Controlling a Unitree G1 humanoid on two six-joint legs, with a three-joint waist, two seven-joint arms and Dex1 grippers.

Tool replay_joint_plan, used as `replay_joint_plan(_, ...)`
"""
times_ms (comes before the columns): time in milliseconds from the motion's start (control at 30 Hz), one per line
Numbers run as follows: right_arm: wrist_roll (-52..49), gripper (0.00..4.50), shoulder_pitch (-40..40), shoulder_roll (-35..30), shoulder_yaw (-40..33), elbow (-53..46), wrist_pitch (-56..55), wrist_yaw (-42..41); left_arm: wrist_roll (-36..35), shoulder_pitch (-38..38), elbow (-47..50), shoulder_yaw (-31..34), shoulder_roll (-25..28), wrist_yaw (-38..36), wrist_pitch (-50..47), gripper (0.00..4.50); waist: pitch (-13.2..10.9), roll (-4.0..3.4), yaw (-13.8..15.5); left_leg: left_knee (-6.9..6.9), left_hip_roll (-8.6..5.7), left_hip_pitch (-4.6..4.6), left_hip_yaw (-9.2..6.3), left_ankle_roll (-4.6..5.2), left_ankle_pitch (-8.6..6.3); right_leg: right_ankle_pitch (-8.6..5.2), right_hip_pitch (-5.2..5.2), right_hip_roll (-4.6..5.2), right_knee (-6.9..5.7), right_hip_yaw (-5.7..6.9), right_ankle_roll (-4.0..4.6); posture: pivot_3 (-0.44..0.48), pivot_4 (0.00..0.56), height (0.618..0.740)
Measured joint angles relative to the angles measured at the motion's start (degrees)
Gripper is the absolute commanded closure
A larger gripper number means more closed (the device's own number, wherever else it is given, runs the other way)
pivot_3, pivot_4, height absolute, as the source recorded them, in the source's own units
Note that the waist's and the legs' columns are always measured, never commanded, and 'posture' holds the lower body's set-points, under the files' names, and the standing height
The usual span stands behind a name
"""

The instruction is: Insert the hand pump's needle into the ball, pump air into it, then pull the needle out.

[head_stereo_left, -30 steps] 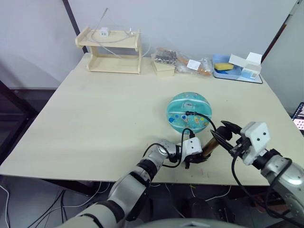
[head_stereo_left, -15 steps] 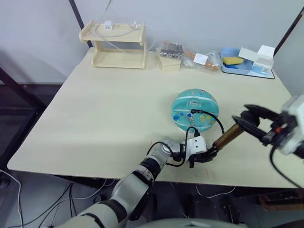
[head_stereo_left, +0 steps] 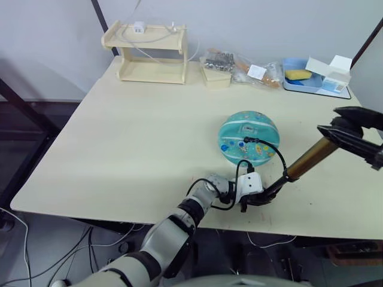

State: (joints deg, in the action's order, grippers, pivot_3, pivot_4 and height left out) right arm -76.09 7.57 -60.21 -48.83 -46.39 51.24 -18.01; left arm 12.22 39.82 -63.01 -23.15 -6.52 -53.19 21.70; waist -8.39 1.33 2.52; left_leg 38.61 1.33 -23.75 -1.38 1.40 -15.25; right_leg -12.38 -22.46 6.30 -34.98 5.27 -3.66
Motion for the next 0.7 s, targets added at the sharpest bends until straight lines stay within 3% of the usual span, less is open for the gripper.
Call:
replay_joint_plan(100,7.47,2.56,2.31,4.4,6.34,-1.66,-4.57,-0.38,0.01,-0.13,-0.47,0.08,0.31,0.44,-0.07,3.41,0.39,0.02,-0.31,0.0,0.05,0.14,-0.01,0.01,0.01,-0.12,0.08,-0.06,-0.01,-0.04,-0.19,0.0,0.15,0.74)
replay_joint_plan(133,15.02,2.56,4.59,8.76,13.37,-2.17,-9.09,-0.67,0.07,-0.52,-0.83,0.08,0.55,0.85,-0.25,3.41,0.78,0.42,-0.3,-0.01,0.14,0.31,-0.18,0.0,0.0,-0.17,0.24,-0.21,-0.01,0.03,-0.13,0.0,0.15,0.74)
replay_joint_plan(233,26.84,2.56,6.75,13.34,24.8,-1.62,-15.91,-1.09,0.19,-0.64,-1.2,0.1,0.97,1.24,-0.71,3.41,1.03,0.67,-0.46,-0.18,0.37,1.11,-0.32,-0.05,-0.03,-0.32,0.84,-0.27,0.05,0.02,0.09,0.0,0.15,0.74)
replay_joint_plan(267,35.02,2.56,7.74,16.21,32.66,0.67,-21.23,-1.55,0.25,-0.72,-1.29,0.11,1.24,1.4,-0.98,3.41,1.18,0.63,-0.72,-0.19,0.65,1.19,-0.34,-0.17,-0.1,-0.33,0.85,-0.29,0.05,0.0,0.1,0.0,0.15,0.74)
replay_joint_plan(333,38.86,2.56,8.13,16.87,36.09,2.06,-23.95,-1.81,0.27,-0.83,-1.29,0.11,1.35,1.54,-1.01,3.41,1.34,0.56,-0.89,-0.2,0.74,1.24,-0.26,-0.29,-0.17,-0.33,0.86,-0.3,0.05,0.0,0.1,0.0,0.15,0.74)
replay_joint_plan(400,47.36,2.56,9.33,22.18,43.94,7.47,-31.1,-2.23,0.51,-1.26,-1.42,0.1,1.56,1.62,-1.15,3.41,1.79,0.78,-1.15,-0.24,0.83,1.33,-0.3,-0.19,-0.11,-0.34,0.9,-0.44,0.03,0.06,0.13,0.0,0.15,0.74)
replay_joint_plan(600,51.42,2.56,9.55,24.96,45.39,8.82,-35.34,-3.25,0.53,-1.27,-1.36,0.15,1.87,1.7,-1.15,3.41,1.97,0.66,-1.45,-0.23,0.82,1.34,-0.24,-0.1,-0.06,-0.33,0.9,-0.42,0.03,-0.01,0.14,0.0,0.15,0.74)
replay_joint_plan(700,47.73,2.56,9.64,24.95,41.26,6.82,-31.8,-3.71,0.47,-1.0,-1.09,0.15,1.4,1.58,-1.06,3.41,1.83,0.58,-1.36,-0.2,0.79,1.25,-0.24,-0.11,-0.06,-0.33,0.87,-0.35,0.04,0.0,0.14,0.0,0.15,0.74)
